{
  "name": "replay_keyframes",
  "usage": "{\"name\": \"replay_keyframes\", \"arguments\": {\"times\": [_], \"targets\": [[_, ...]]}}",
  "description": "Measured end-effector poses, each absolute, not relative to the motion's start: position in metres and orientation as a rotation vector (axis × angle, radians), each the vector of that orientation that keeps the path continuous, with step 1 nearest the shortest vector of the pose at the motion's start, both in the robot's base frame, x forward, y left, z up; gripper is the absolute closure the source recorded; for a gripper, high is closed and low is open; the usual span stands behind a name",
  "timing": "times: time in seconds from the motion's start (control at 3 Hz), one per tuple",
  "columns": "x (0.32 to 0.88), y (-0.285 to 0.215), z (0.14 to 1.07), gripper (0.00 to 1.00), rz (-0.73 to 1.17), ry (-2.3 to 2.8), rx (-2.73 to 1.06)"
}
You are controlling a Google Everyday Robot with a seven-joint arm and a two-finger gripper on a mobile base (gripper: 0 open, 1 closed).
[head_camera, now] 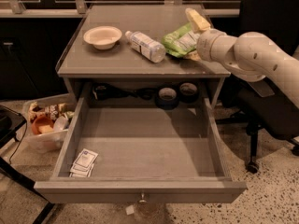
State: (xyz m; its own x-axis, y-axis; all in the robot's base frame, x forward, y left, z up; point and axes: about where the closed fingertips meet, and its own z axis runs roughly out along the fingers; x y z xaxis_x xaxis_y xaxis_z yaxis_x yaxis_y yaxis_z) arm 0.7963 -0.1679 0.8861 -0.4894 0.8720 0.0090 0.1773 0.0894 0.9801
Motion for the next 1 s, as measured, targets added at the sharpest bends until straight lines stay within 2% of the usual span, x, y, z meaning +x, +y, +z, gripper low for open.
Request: {"name": "replay_keyframes", "arguments": {"times": [0.33,1.0], "targets": [[0.7965,-0.1715,0.8838,0.19,1.449,1.741,1.055],[0.7986,-0.1724,0.8811,0.65,1.491,1.649,1.108]]}}
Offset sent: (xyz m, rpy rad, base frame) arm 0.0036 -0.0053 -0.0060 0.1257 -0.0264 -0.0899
